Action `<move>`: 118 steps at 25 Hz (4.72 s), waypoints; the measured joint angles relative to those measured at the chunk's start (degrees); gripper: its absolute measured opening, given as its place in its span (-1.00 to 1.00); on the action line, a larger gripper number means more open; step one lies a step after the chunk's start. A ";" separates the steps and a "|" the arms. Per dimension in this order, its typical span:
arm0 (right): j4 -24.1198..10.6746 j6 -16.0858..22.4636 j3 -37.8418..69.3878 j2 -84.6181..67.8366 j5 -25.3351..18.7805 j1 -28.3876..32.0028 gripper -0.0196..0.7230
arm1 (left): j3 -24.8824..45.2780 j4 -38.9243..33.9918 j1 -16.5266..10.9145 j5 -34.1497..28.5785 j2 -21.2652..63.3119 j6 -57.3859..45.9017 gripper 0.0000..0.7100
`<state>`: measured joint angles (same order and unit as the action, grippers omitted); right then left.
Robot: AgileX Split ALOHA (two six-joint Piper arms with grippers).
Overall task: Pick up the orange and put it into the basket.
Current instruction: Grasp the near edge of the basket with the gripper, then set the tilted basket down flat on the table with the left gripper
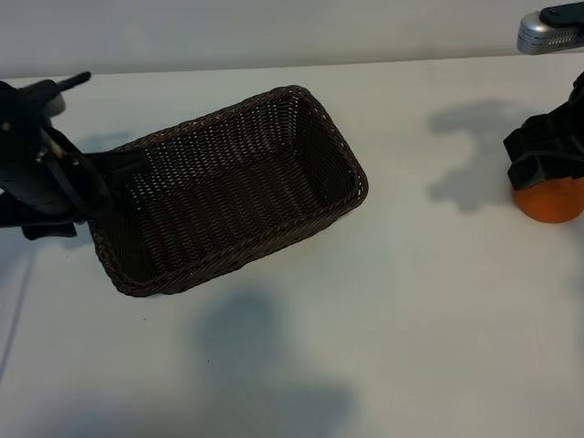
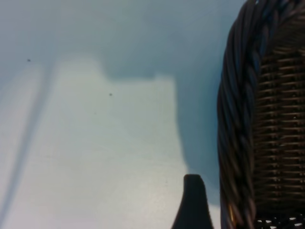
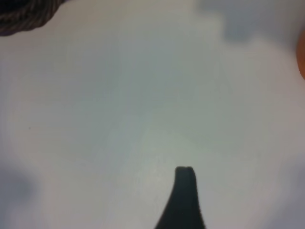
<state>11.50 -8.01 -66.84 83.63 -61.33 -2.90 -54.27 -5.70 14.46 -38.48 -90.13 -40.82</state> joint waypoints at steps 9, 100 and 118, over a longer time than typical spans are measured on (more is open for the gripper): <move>0.00 -0.04 0.00 0.00 0.00 0.00 0.64 | 0.00 0.24 -0.01 1.28 -4.71 0.18 0.60; 0.22 -0.09 0.00 0.00 -0.37 0.00 0.64 | -13.82 50.85 -9.11 4.29 -13.52 50.43 -0.08; 0.22 -0.04 0.00 0.00 -0.37 0.00 0.64 | -19.96 49.23 -0.62 5.91 -28.72 43.68 -0.08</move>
<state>11.72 -8.05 -66.84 83.63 -61.70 -2.90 -74.23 43.53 13.85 -32.57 -118.85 2.86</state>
